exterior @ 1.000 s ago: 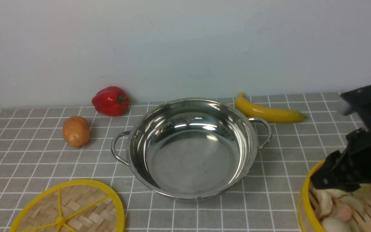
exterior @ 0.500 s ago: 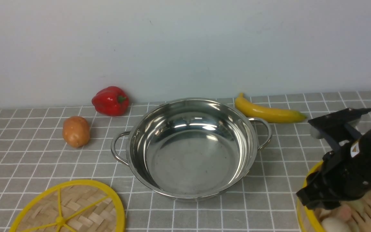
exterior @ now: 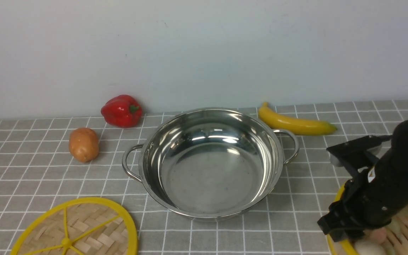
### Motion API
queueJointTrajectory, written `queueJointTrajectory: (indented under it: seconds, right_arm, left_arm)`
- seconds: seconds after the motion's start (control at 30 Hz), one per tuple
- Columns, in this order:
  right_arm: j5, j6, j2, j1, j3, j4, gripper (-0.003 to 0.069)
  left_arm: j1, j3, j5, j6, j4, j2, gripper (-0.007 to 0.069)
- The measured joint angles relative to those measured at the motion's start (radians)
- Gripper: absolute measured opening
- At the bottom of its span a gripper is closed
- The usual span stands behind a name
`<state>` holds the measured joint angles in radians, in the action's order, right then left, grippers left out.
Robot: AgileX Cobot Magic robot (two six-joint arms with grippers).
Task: Place the steamer in the pot on the grey tablecloth, and put the lid on the steamer.
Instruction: 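Reach for and grasp the rim of the bamboo steamer holding the buns with the right gripper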
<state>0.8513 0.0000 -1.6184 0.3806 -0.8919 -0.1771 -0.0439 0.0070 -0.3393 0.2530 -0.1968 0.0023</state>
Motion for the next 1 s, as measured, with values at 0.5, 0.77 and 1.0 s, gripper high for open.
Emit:
queueJointTrajectory:
  seconds: [0.5,0.77,1.0]
  right_arm:
    - [-0.025,0.000,-0.073,0.000,-0.003,-0.004,0.0252]
    - [-0.015,0.007,-0.073,0.004,-0.004,-0.007,0.0108]
    - [-0.016,-0.011,-0.073,0.004,-0.004,-0.003,0.0076]
  left_arm:
    - [0.000,0.000,0.000,0.000,0.000,0.000,0.0557]
    - [0.000,0.000,0.000,0.000,0.000,0.000,0.0557]
    - [0.000,0.000,0.000,0.000,0.000,0.000,0.0557]
